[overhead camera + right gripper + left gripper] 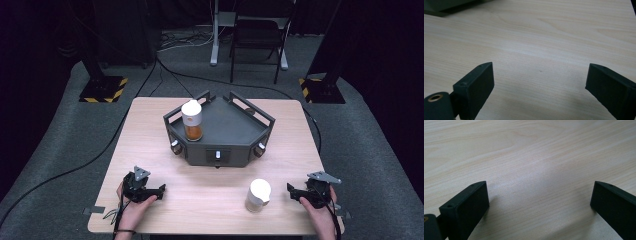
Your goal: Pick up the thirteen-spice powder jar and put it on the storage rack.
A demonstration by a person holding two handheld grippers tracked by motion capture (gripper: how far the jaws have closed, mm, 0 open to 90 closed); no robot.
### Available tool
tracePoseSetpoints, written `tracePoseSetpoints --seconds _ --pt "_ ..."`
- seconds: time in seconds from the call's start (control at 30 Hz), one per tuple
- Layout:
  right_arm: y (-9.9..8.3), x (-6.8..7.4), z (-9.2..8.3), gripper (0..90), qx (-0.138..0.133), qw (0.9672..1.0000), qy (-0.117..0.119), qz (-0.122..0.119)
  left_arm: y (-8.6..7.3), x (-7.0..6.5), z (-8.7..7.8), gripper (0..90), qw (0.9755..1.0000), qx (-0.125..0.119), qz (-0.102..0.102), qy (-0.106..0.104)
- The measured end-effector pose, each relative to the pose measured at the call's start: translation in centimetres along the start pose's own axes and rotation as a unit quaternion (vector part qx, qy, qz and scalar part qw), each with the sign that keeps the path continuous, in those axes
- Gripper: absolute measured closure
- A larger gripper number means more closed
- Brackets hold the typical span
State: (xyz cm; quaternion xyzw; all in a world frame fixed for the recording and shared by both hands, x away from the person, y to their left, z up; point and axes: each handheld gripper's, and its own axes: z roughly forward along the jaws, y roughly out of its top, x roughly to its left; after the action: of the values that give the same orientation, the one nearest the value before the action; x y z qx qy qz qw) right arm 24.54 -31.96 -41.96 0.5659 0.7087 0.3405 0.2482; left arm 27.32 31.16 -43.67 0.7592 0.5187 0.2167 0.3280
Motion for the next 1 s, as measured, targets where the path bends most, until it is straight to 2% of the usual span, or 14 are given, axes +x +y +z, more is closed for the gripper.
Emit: tracePoseSetpoints --seconds 0.37,0.57,1.0 --pt "0.4 0.9 -1.2 7.1 -0.019 0.9997 0.01 -0.008 0.0 0.0 0.0 1.4 1.0 0.001 0.0 0.0" --pt "0.6 1.5 -2.6 7.2 -0.043 0.9989 0.018 -0.006 0.0 0.0 0.0 1.4 1.0 0.001 0.0 0.0" --pt "1.2 2.5 -5.0 7.3 -0.074 0.9965 0.039 -0.009 0.0 0.0 0.1 1.2 1.0 0.0 -0.001 0.0"
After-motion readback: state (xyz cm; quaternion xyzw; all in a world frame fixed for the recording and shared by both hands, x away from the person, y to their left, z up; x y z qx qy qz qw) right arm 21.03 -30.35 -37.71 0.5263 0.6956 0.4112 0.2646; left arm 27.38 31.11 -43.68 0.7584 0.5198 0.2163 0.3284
